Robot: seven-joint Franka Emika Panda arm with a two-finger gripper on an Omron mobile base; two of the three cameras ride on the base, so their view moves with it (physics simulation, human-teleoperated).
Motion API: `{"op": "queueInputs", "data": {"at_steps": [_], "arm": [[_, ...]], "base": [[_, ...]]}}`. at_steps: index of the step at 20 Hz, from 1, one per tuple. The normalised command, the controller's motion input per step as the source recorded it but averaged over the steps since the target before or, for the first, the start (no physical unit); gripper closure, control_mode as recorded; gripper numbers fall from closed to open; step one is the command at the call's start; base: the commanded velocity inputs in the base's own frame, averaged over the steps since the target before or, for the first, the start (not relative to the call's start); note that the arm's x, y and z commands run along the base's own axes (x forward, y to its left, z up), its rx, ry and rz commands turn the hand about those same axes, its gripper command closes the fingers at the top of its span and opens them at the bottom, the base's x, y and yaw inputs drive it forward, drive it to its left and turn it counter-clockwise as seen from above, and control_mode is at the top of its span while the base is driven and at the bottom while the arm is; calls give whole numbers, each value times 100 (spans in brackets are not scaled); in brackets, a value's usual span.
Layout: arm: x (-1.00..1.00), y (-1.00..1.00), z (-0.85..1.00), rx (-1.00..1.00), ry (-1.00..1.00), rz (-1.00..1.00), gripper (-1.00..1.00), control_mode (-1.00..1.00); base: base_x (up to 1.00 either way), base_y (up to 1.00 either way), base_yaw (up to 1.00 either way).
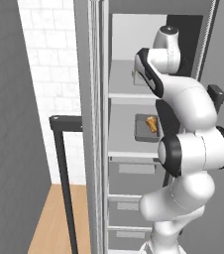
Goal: Take the meat container that has the chicken drumstick and place it on the second highest rack of the freezer. Then take the vegetable container that has the broccoli and lemon wedge and place it on the highest rack of the freezer.
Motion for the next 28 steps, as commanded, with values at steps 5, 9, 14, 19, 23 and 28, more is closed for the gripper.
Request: {"op": "queueInputs", "data": {"at_steps": [5, 9, 14, 19, 23, 28], "arm": [[13, 0, 0, 0, -8, 0, 100, -100], [0, 0, 0, 0, 0, 0, 100, -100], [0, 0, 0, 0, 0, 0, -100, -100], [0, 0, 0, 0, 0, 0, -100, -100], [0, 0, 0, 0, 0, 0, -100, -100], [-5, 0, 0, 0, -3, 0, -100, -100]], "base": [[0, 0, 0], [0, 0, 0], [0, 0, 0], [0, 0, 0], [0, 0, 0], [0, 0, 0]]}}
